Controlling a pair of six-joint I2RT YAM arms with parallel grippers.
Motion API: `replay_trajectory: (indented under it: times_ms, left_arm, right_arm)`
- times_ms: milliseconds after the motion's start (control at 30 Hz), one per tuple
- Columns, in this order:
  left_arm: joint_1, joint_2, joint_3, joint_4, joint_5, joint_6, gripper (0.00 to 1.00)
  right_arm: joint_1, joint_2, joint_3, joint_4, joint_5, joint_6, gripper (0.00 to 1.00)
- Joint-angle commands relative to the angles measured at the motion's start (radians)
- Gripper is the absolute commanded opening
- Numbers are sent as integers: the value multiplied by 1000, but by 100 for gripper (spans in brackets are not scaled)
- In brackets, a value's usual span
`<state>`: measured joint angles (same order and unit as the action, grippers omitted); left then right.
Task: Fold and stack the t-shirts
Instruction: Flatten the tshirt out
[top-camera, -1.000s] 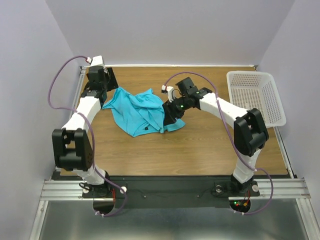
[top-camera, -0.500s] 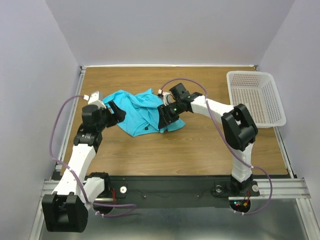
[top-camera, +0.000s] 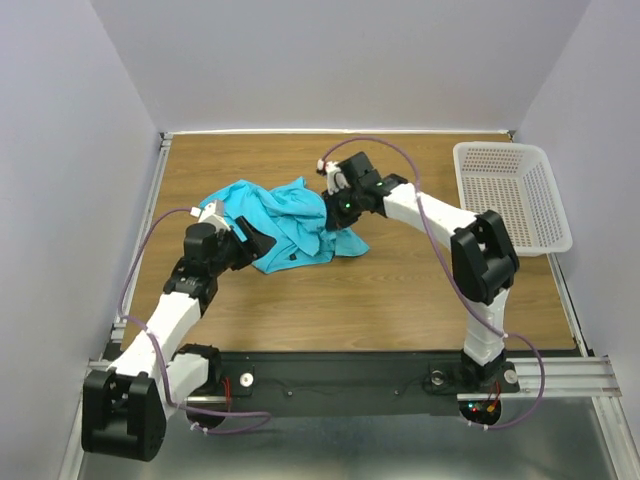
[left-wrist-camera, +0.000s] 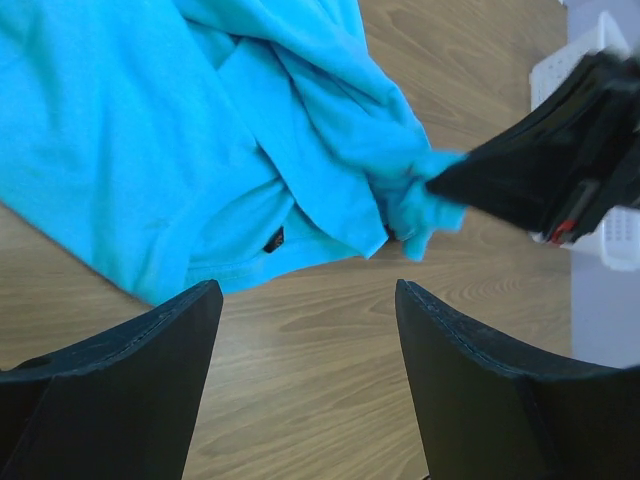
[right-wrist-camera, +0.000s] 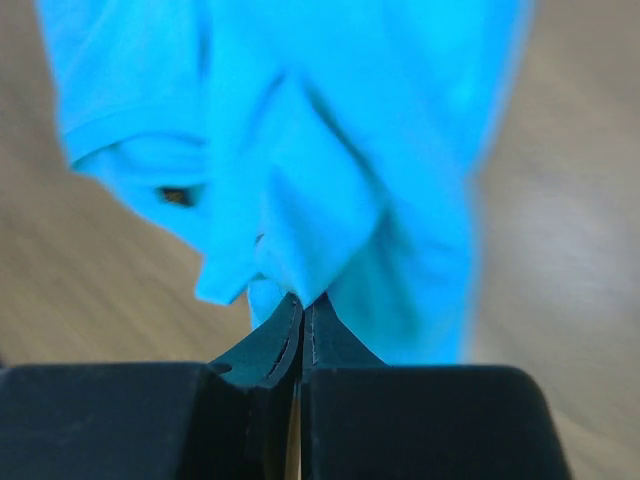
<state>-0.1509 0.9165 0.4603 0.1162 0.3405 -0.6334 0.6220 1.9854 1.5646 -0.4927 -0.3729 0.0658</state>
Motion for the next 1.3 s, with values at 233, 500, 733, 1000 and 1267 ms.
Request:
replay_trajectory:
  times_ms: [233, 500, 733, 1000, 1267]
  left_arm:
    - [-209, 269, 135, 160, -73, 82, 80]
    - [-367, 465, 287, 112, -178, 97, 76]
    - [-449, 568, 293, 108, -236, 69, 76]
    - [-489, 699, 359, 122, -308, 87, 76]
    - [-506, 783, 462, 94, -324, 95, 63]
  right_arm:
    - [-225, -31, 106, 20, 543, -273, 1]
    - [-240, 30, 158, 19, 526, -248, 1]
    - [-246, 43, 163, 17, 497, -236, 1]
    - [-251, 35, 144, 19, 474, -231, 1]
    - [-254, 24, 118, 19, 451, -227, 1]
